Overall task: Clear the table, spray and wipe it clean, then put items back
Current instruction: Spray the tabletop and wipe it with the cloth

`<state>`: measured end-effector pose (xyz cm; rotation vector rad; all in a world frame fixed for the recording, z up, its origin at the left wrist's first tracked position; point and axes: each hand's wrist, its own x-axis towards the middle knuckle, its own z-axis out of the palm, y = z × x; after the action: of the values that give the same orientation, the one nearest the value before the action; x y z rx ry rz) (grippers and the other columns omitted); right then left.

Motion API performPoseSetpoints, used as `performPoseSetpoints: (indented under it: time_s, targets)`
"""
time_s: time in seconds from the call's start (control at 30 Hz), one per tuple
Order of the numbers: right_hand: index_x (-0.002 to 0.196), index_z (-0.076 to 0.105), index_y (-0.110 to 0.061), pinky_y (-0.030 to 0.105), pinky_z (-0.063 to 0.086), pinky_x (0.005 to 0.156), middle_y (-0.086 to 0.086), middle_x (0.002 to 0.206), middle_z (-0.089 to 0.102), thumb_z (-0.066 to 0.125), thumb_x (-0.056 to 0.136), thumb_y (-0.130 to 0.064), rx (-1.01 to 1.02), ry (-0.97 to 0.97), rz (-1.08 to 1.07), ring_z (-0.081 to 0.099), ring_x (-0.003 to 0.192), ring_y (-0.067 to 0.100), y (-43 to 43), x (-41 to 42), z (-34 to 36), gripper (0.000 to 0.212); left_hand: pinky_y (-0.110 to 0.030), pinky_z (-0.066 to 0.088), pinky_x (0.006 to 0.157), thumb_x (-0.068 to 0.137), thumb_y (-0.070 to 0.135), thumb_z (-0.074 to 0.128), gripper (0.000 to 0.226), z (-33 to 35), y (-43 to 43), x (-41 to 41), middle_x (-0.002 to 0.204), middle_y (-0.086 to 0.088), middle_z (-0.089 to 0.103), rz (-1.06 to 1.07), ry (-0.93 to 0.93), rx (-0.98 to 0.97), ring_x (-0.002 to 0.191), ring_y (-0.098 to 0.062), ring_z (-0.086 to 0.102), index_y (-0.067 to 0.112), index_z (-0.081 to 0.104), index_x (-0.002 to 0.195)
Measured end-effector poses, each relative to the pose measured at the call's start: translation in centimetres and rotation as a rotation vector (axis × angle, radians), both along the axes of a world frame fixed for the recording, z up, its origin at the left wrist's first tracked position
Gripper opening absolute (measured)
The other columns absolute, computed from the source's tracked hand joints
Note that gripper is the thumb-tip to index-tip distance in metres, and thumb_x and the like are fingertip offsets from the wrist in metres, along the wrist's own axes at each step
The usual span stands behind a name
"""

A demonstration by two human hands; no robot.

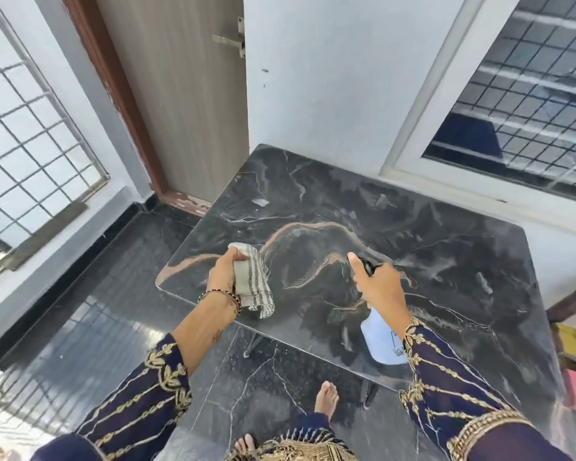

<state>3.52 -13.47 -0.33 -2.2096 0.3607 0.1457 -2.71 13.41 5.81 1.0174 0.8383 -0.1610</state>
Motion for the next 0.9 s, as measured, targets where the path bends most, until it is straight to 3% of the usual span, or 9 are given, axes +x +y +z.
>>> performPoseSetpoints:
  time_s: [0.2,0.33,0.4,0.47,0.53,0.6,0.67,0.8,0.9]
  targets:
    - [0.078,0.070,-0.005,0.024,0.043,0.037,0.003,0.064,0.075,0.062,0.087,-0.065,0.179,0.001,-0.061,0.062,0.037,0.019,-2.1,6.4,0.9,0.061,-0.052,0.051,0.091,0.075,0.026,0.059,0.054,-0.3,-3.9,4.2,0.101,-0.016,0.065,-0.006,0.013,0.015,0.089,-0.032,0.062,0.003,0.061,0.124]
    - [0.075,0.070,-0.001,0.045,0.061,0.064,0.013,0.072,0.074,0.055,0.086,-0.073,0.085,-0.018,-0.065,0.070,0.065,0.031,-3.6,12.1,0.9,0.074,-0.053,0.052,0.090,0.075,0.027,0.061,0.049,-0.7,-6.5,7.8,0.100,-0.017,0.067,-0.001,0.012,0.033,0.086,-0.032,0.064,0.004,0.064,0.119]
    - [0.080,0.070,-0.001,0.050,0.061,0.072,0.016,0.082,0.074,0.053,0.085,-0.075,0.042,-0.007,-0.054,0.071,0.077,0.038,-4.2,14.7,0.9,0.076,-0.045,0.058,0.076,0.077,0.026,0.061,0.044,-1.0,-7.5,9.4,0.097,-0.016,0.069,0.009,0.007,0.023,0.079,-0.031,0.067,0.004,0.067,0.115]
    - [0.077,0.071,-0.002,0.045,0.061,0.061,0.011,0.070,0.074,0.054,0.086,-0.073,0.080,-0.022,-0.062,0.070,0.063,0.031,-5.2,17.4,1.0,0.073,-0.035,0.057,0.065,0.077,0.026,0.061,0.041,-1.4,-8.6,10.9,0.094,-0.016,0.070,0.013,0.005,0.003,0.071,-0.029,0.067,0.004,0.068,0.112]
    - [0.076,0.072,-0.008,0.034,0.056,0.046,0.000,0.058,0.073,0.056,0.087,-0.071,0.115,-0.040,-0.064,0.065,0.043,0.021,-6.3,19.8,1.1,0.066,-0.035,0.055,0.067,0.076,0.026,0.061,0.046,-1.9,-9.6,12.3,0.096,-0.017,0.068,0.020,0.008,0.000,0.074,-0.030,0.065,0.002,0.067,0.115]
    - [0.076,0.072,-0.011,0.033,0.056,0.047,-0.003,0.057,0.073,0.054,0.087,-0.071,0.105,-0.035,-0.049,0.066,0.042,0.020,-7.5,22.2,1.2,0.064,-0.041,0.053,0.075,0.073,0.027,0.061,0.052,-2.3,-10.8,13.9,0.098,-0.018,0.066,0.028,0.023,0.001,0.081,-0.031,0.063,-0.001,0.065,0.117]
    - [0.072,0.071,-0.009,0.042,0.062,0.056,0.002,0.060,0.073,0.052,0.088,-0.072,0.080,-0.041,-0.071,0.071,0.053,0.027,-8.5,23.6,1.2,0.068,-0.043,0.052,0.078,0.074,0.026,0.060,0.052,-2.6,-11.6,15.0,0.100,-0.018,0.066,0.032,0.036,-0.012,0.083,-0.032,0.063,-0.001,0.064,0.118]
    - [0.087,0.071,-0.003,0.052,0.061,0.073,0.017,0.086,0.074,0.048,0.088,-0.074,0.019,-0.015,-0.144,0.071,0.083,0.036,-11.3,25.6,0.7,0.075,-0.030,0.054,0.053,0.080,0.023,0.057,0.024,-2.8,-13.4,16.5,0.069,-0.009,0.070,0.056,0.024,-0.047,0.053,-0.024,0.066,0.008,0.067,0.096]
    - [0.084,0.070,-0.004,0.046,0.063,0.060,0.005,0.067,0.075,0.053,0.088,-0.071,0.097,-0.021,-0.215,0.069,0.051,0.023,-13.6,25.7,0.2,0.068,-0.029,0.053,0.047,0.080,0.020,0.058,0.024,-2.7,-14.4,17.1,0.069,-0.009,0.068,0.064,0.020,-0.056,0.047,-0.022,0.065,0.008,0.066,0.098]
